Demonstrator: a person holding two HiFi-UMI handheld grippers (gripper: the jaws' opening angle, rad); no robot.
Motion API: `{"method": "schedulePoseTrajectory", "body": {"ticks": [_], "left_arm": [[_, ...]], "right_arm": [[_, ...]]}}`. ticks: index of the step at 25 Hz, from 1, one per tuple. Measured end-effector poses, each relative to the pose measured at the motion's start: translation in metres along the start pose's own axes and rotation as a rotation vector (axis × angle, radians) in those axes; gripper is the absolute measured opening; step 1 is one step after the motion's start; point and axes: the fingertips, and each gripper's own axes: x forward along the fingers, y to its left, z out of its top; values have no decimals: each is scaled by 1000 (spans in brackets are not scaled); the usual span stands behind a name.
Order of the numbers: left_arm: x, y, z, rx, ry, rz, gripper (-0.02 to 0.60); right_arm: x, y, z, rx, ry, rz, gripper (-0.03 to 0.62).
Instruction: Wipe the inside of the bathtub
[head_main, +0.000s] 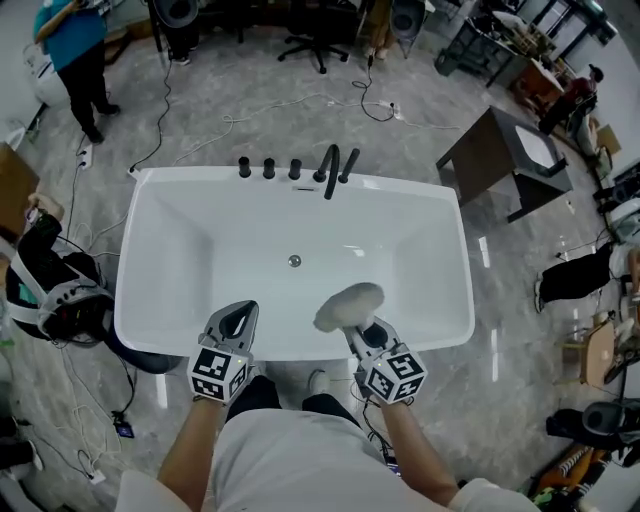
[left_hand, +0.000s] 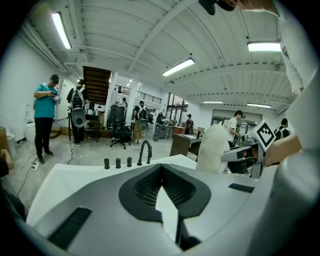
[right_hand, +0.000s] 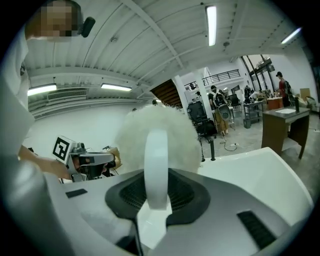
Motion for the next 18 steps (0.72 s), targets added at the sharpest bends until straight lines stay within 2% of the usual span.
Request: {"method": "schedulePoseTrajectory", "body": {"ticks": [5,12,18], "left_arm": [[-2,-42,11,-22,-35,54,5],[-12,-127,10,-39,-65,70,5],[-15,-169,-3,-61,-65,80,5]], "right_arm": [[-31,-13,1,-79,5,38,92],[-76,-24,-3,-85,-24,130,92],[-104,-32,-10,-82,-48,155,92]]}}
